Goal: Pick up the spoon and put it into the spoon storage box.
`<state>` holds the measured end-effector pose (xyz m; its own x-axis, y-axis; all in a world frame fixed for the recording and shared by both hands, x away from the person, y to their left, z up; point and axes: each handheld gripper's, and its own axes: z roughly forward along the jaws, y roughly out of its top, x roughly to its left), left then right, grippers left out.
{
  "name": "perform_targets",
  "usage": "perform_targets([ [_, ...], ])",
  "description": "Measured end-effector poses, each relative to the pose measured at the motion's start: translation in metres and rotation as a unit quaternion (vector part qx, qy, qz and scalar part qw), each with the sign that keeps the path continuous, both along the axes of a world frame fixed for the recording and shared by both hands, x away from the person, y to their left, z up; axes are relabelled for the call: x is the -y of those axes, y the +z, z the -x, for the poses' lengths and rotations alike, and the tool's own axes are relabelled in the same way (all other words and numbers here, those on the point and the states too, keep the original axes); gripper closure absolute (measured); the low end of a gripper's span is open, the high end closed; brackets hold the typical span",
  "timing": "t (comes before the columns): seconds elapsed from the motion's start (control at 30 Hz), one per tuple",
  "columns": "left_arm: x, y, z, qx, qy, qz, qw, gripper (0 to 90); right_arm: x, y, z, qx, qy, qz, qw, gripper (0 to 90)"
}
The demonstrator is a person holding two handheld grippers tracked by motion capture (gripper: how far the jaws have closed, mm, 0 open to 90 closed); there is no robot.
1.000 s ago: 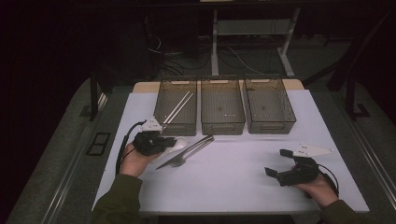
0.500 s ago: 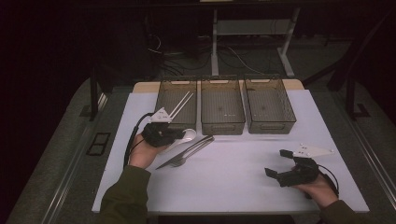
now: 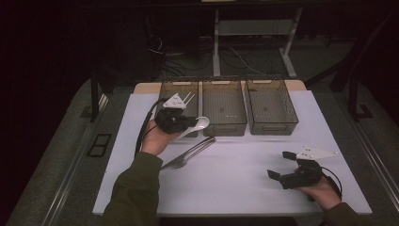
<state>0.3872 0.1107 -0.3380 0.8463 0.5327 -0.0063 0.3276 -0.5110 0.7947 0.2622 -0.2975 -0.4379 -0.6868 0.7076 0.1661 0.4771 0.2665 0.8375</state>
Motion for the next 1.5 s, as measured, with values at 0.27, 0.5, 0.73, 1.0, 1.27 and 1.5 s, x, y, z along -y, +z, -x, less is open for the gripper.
perform_targets([
  [0.27, 0.023, 0.011, -0.02, 0.017, -0.011, 0.002, 0.9998, 84.7, 0.0, 0.0, 0.0, 0.001, 0.001, 0.0, 1.0, 1.0],
  [0.5, 0.046, 0.014, -0.04, 0.023, -0.022, -0.001, 0.9995, 84.7, 0.0, 0.0, 0.001, -0.001, 0.001, -0.003, 1.0, 1.0],
  [0.73, 0.072, 0.007, -0.056, 0.022, -0.03, -0.005, 0.9993, 84.6, 0.0, 0.001, 0.001, 0.0, 0.001, -0.004, 1.0, 1.0],
  [1.0, 0.095, -0.006, -0.071, 0.022, -0.033, -0.012, 0.9991, 84.6, 0.001, 0.001, 0.002, -0.001, 0.0, -0.007, 1.0, 1.0],
  [1.27, 0.106, -0.026, -0.08, 0.008, -0.027, -0.022, 0.9993, 84.6, 0.001, 0.002, 0.003, 0.002, 0.0, -0.009, 1.0, 1.0],
  [1.5, 0.11, -0.036, -0.081, -0.012, -0.021, -0.023, 0.9994, 84.4, 0.002, 0.002, 0.003, 0.003, 0.002, -0.008, 1.0, 1.0],
])
